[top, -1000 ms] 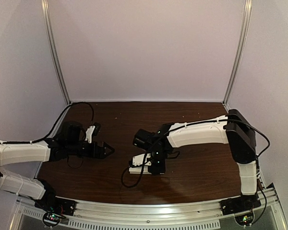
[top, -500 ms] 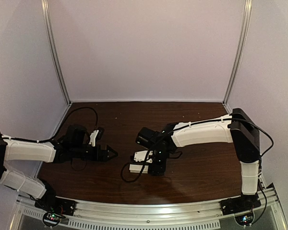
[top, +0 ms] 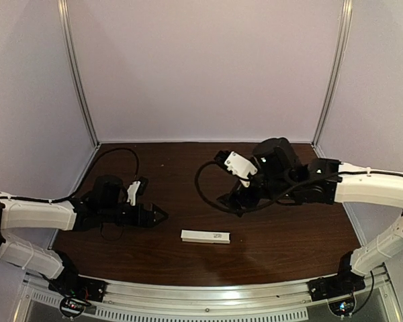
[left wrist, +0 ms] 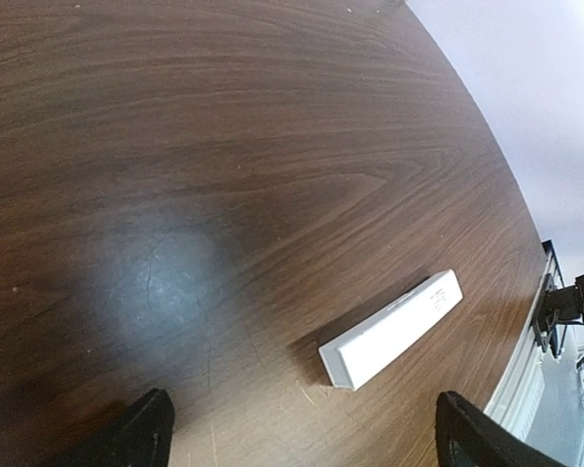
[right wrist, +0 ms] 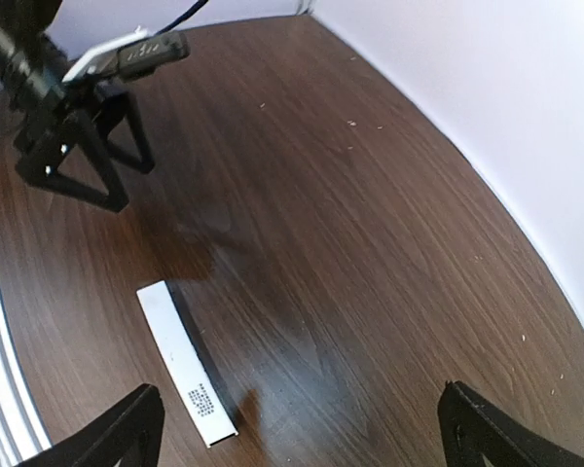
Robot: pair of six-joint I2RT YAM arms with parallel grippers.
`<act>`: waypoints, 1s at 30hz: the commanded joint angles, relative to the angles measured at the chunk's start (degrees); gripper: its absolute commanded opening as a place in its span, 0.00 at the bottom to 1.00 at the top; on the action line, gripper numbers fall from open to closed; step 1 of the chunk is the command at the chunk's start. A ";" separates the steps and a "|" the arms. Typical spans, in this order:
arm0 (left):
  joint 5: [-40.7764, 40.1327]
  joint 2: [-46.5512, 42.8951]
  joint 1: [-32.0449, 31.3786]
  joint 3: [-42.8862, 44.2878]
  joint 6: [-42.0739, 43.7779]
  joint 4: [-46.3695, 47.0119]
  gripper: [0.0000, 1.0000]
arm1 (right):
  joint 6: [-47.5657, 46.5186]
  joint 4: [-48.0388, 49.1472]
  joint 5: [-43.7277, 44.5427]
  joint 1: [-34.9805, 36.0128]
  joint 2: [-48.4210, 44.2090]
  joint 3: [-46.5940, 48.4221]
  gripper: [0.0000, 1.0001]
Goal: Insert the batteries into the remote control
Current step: Load the battery cover onto the remote control without the battery cover.
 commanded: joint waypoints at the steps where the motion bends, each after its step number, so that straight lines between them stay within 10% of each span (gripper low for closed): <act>1: -5.15 -0.42 -3.31 2.12 1.24 -0.50 0.95 | 17.72 11.49 7.72 -1.75 -9.91 -10.63 1.00; 17: -12.42 12.01 -13.54 9.64 -2.81 -5.55 0.60 | 48.51 15.05 -10.68 -10.68 -9.11 -26.59 0.95; 30: -13.88 16.40 -15.79 11.23 -5.03 -4.28 0.45 | 58.08 25.99 -19.82 -10.99 -2.34 -31.45 0.71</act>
